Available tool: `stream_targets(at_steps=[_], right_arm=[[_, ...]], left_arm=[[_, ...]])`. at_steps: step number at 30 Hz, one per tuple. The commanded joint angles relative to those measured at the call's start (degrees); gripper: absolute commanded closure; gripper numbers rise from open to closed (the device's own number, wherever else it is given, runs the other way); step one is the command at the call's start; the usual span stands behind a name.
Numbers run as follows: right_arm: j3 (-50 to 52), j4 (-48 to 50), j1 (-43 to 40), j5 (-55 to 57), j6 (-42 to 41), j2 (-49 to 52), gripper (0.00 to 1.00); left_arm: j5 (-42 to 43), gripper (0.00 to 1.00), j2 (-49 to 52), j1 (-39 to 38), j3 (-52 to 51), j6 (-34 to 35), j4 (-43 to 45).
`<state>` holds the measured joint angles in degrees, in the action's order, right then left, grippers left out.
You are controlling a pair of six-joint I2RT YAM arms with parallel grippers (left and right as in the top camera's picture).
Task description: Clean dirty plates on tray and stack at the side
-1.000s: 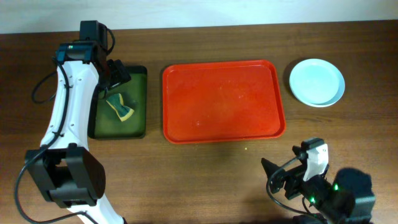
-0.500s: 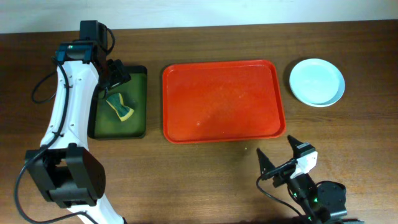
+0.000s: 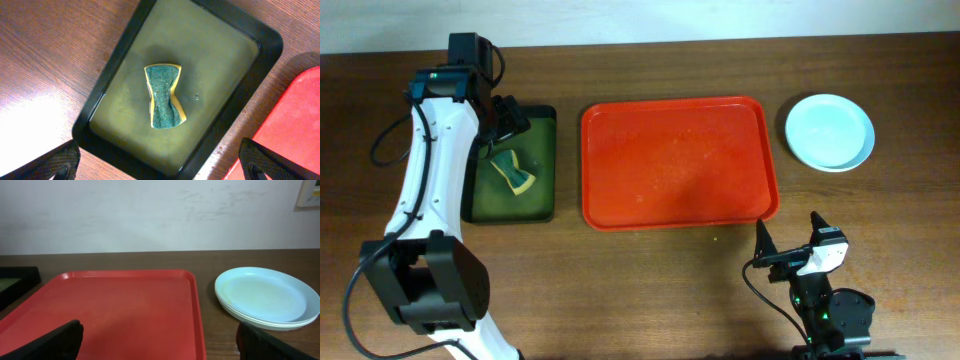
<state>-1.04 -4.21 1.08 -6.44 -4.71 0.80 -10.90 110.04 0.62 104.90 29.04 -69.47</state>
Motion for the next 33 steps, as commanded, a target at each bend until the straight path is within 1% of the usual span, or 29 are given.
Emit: stream_targets(at_steps=[1,4,7,8,33], right_arm=[[0.7,0.0,-0.5,3.0,0.0,-0.6,0.01],[0.7,-0.4,-0.5,5.7,0.0,-0.6,0.02],[0.7,-0.4,-0.5,5.7,8.8,-0.6,0.02],[0.7,-0.5,-0.5,5.9,10.5,-0.6,0.02],[0.7,-0.3,-0.5,5.6,10.3,-0.6,0.02]], left_arm=[[0.0,0.01,-0.1,0.3,0.2,0.1,-0.1],[0.0,0.0,-0.1,0.3,0.2,0.1,-0.1],[0.0,0.01,-0.1,0.3,0.2,0.1,-0.1],[0.0,0.01,-0.1,0.3,0.2,0.0,-0.1],[0.0,0.01,-0.3,0.3,0.2,0.0,-0.1]])
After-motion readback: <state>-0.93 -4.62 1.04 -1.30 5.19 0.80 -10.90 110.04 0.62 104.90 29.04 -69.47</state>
